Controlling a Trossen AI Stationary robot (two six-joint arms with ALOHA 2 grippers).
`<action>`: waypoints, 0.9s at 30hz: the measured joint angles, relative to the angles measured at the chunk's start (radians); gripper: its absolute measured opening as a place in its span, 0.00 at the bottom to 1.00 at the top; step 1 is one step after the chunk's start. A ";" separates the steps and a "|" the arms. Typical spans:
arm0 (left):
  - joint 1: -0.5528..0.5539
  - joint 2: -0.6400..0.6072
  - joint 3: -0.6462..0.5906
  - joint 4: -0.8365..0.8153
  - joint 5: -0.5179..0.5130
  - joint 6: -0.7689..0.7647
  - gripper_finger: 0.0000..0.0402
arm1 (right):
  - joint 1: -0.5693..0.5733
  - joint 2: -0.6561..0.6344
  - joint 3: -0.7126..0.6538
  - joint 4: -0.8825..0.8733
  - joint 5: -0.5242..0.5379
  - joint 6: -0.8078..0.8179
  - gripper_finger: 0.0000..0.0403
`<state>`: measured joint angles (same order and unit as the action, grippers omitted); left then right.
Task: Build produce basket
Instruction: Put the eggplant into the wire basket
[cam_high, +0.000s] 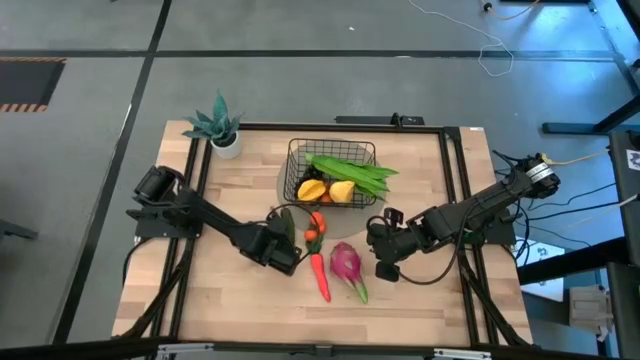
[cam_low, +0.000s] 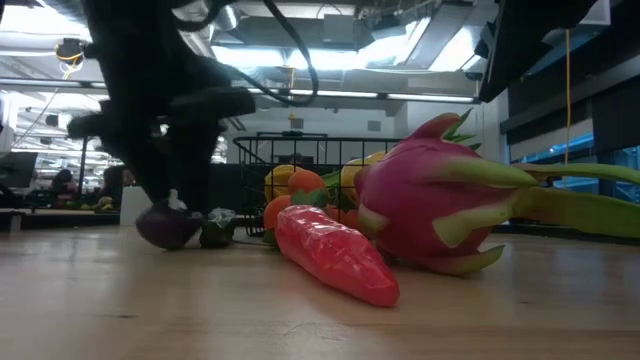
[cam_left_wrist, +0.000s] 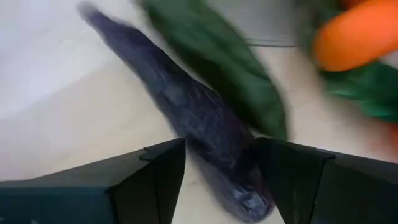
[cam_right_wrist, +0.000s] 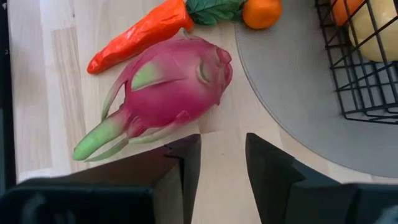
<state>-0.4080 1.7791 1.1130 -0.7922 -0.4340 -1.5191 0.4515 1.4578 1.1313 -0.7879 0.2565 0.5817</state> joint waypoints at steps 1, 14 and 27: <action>0.000 0.009 0.000 0.014 0.005 0.001 0.46 | 0.000 0.000 0.000 0.000 0.000 -0.006 0.29; -0.035 0.029 0.002 0.048 0.102 0.002 0.46 | 0.000 0.000 0.000 0.000 -0.003 -0.010 0.29; -0.070 0.045 0.003 0.048 0.217 -0.001 0.46 | 0.000 0.000 0.000 0.001 -0.003 -0.010 0.29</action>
<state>-0.4782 1.8238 1.1156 -0.7438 -0.2169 -1.5204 0.4515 1.4578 1.1309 -0.7872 0.2531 0.5716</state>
